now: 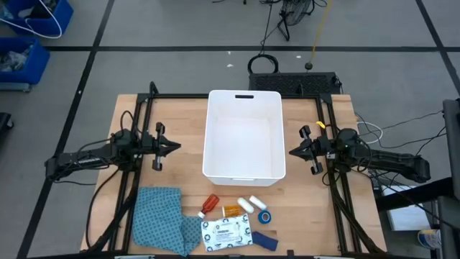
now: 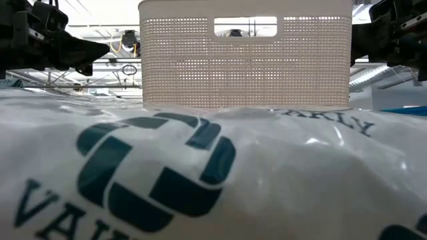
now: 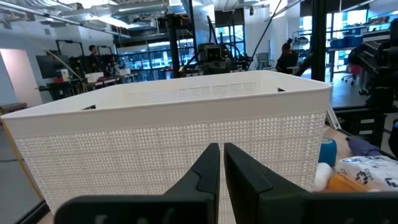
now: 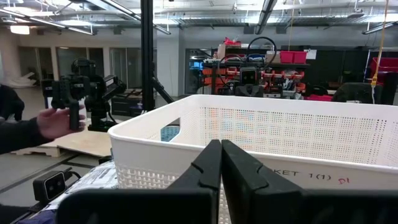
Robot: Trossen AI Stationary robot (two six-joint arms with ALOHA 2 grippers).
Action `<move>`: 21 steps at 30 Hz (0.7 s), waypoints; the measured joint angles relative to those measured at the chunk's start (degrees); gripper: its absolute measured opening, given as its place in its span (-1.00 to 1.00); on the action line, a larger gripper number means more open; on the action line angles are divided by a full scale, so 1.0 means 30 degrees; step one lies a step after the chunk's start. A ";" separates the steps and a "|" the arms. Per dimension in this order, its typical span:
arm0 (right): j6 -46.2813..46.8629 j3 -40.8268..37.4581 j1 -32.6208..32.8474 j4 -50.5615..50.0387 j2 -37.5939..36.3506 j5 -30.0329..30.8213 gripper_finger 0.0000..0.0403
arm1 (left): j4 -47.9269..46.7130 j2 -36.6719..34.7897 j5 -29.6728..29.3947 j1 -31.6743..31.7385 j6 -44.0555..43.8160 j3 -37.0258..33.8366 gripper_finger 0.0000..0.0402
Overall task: Pick & place medical supplies in basket/bin
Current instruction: Put the small blue bandage into the white bin
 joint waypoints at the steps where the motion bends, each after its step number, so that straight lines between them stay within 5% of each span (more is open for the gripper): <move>1: 0.0000 -0.0001 0.0001 -0.0002 0.0000 -0.0001 -0.98 | 0.0028 0.0000 0.0000 0.0000 0.0034 0.0001 -0.86; 21: 0.0131 0.0002 0.0009 0.0000 -0.0005 -0.0014 -0.98 | 0.1967 0.0000 0.0003 0.0000 -0.4884 -0.0003 -0.86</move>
